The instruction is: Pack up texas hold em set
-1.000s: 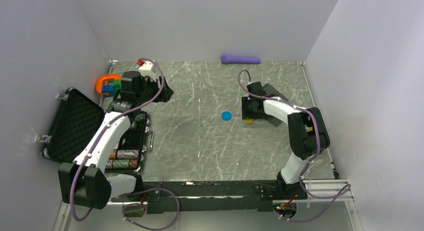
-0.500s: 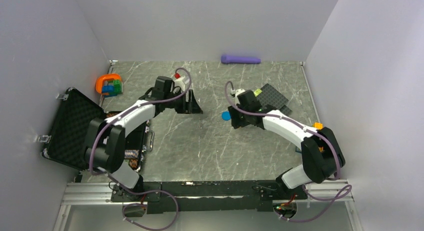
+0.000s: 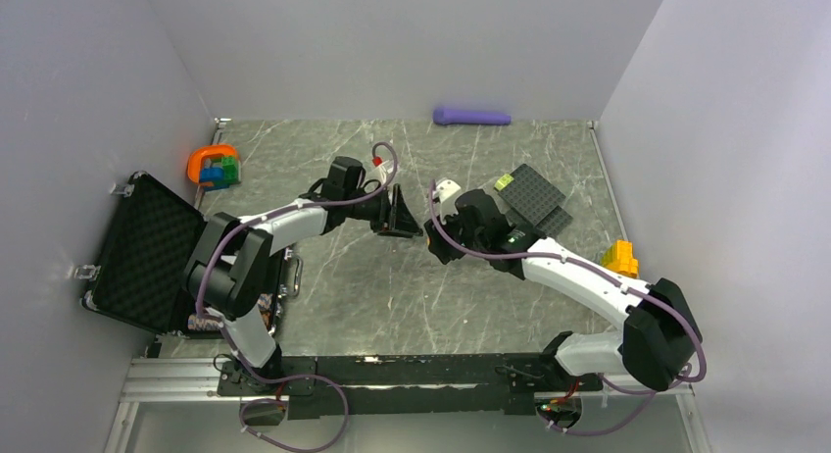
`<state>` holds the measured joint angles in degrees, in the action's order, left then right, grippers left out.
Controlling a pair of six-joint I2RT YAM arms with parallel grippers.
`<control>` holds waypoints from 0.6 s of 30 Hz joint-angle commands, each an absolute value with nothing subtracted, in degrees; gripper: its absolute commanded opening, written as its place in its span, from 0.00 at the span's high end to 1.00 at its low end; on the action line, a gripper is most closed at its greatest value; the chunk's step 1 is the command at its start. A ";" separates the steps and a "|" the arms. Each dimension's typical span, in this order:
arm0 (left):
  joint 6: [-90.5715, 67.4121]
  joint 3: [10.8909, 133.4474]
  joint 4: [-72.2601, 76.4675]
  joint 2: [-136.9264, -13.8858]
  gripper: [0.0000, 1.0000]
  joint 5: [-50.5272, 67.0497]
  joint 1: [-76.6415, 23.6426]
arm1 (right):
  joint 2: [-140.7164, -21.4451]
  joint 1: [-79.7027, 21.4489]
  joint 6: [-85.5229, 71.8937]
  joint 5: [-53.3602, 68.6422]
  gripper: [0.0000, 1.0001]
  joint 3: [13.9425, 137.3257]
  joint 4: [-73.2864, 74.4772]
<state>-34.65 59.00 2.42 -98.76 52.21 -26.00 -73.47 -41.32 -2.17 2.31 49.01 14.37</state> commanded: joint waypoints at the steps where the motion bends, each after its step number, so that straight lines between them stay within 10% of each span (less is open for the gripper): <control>1: -38.70 58.44 9.72 -99.51 0.35 57.36 -26.60 | -72.16 -42.76 0.82 2.96 0.68 51.16 12.23; 18: -39.71 59.17 10.01 -101.88 0.54 58.39 -29.66 | -73.83 -46.45 2.33 0.80 0.70 54.23 13.04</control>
